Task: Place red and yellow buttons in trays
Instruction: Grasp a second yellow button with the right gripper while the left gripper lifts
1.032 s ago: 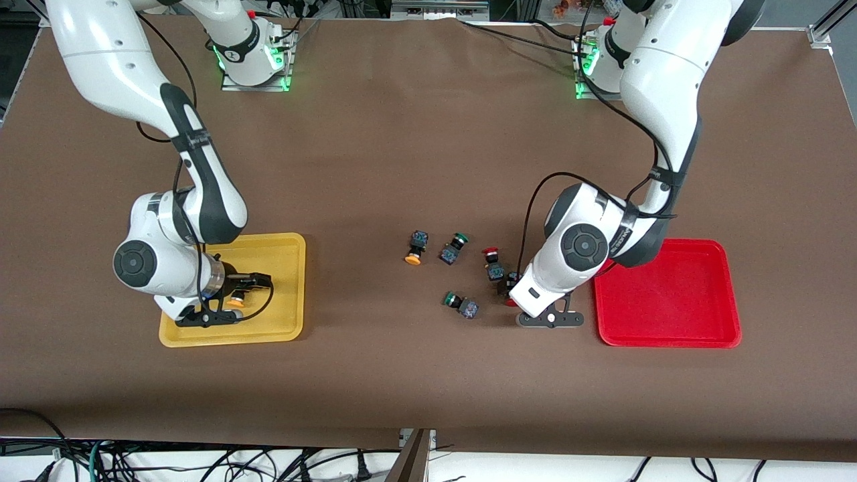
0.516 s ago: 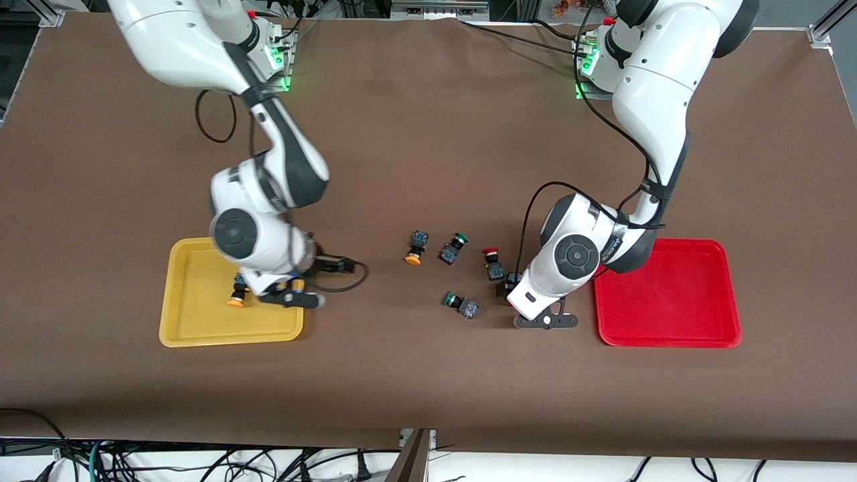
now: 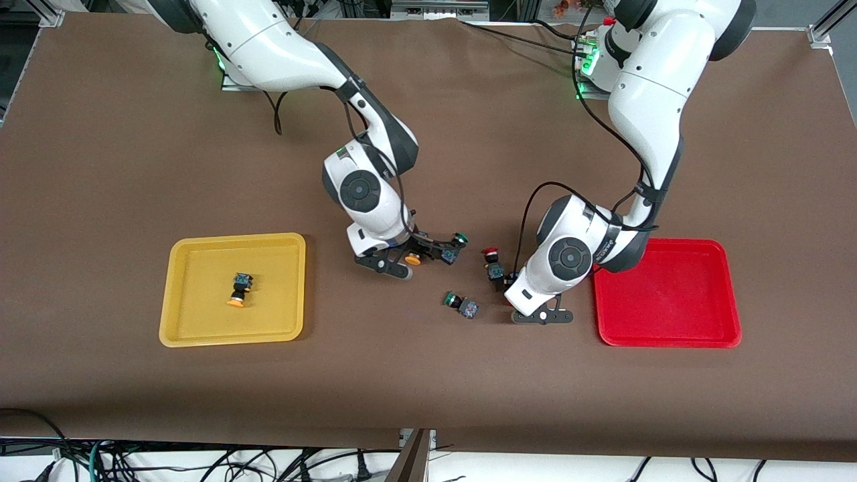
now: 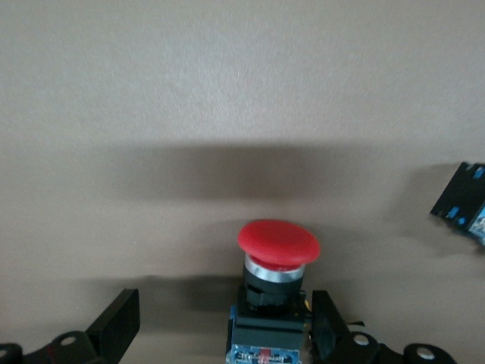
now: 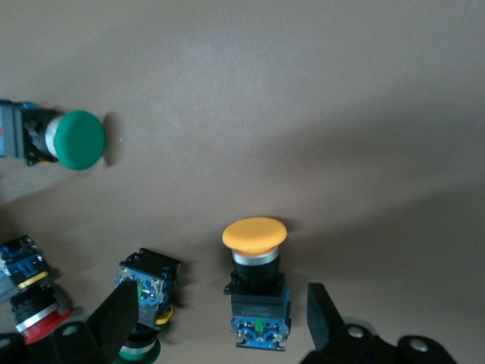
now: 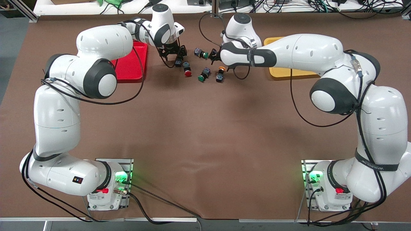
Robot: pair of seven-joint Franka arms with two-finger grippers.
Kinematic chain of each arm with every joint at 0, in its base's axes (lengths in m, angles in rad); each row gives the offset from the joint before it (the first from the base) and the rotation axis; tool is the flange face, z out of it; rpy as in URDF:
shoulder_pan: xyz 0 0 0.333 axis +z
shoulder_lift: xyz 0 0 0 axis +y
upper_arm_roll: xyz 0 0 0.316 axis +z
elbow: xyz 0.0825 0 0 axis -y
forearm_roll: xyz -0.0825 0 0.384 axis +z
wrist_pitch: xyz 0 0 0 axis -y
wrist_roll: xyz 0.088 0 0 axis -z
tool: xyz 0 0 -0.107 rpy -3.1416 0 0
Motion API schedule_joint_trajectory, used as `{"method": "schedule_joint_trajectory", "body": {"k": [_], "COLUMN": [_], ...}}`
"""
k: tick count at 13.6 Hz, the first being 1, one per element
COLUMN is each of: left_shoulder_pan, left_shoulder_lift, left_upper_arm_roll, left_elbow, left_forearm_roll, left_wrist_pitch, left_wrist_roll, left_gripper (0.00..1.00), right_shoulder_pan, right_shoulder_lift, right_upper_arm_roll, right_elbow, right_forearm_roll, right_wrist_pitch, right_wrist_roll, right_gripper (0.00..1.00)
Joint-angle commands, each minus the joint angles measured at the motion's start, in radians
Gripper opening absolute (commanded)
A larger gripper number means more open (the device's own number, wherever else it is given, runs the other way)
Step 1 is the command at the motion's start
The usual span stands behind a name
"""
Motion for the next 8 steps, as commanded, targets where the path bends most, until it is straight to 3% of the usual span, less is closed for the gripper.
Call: {"method": "schedule_joint_trajectory", "body": {"k": [1, 3, 4, 5, 7, 8], "left_shoulder_pan": [-0.012, -0.013, -0.013, -0.013, -0.012, -0.001], "left_shoulder_lift": [-0.01, -0.012, -0.013, -0.015, -0.022, -0.03], "left_upper_arm_roll": [0.005, 0.005, 0.004, 0.001, 0.001, -0.001], "left_elbow": [-0.023, -0.023, -0.025, -0.023, -0.015, -0.012], "left_forearm_roll": [-0.002, -0.007, -0.008, -0.01, -0.01, -0.01], "left_wrist_pitch": [-0.008, -0.014, -0.016, -0.016, -0.017, -0.028], "left_wrist_roll": [0.003, -0.008, -0.011, -0.017, -0.019, -0.017], "left_gripper": [0.99, 0.58, 0.44, 0.26, 0.01, 0.0], "right_shoulder_pan": [0.006, 0.006, 0.008, 0.008, 0.012, 0.015], "right_shoulder_lift": [0.005, 0.007, 0.01, 0.016, 0.016, 0.016], "right_upper_arm_roll": [-0.012, -0.012, -0.013, -0.012, -0.012, -0.012], "right_elbow": [0.007, -0.006, -0.022, -0.036, -0.04, -0.046], "right_forearm_roll": [-0.018, -0.035, -0.035, -0.035, -0.034, -0.034], "right_wrist_pitch": [0.01, 0.01, 0.011, 0.013, 0.011, 0.011], "right_wrist_roll": [0.019, 0.022, 0.024, 0.024, 0.025, 0.043], "right_gripper": [0.98, 0.98, 0.98, 0.91, 0.83, 0.81]}}
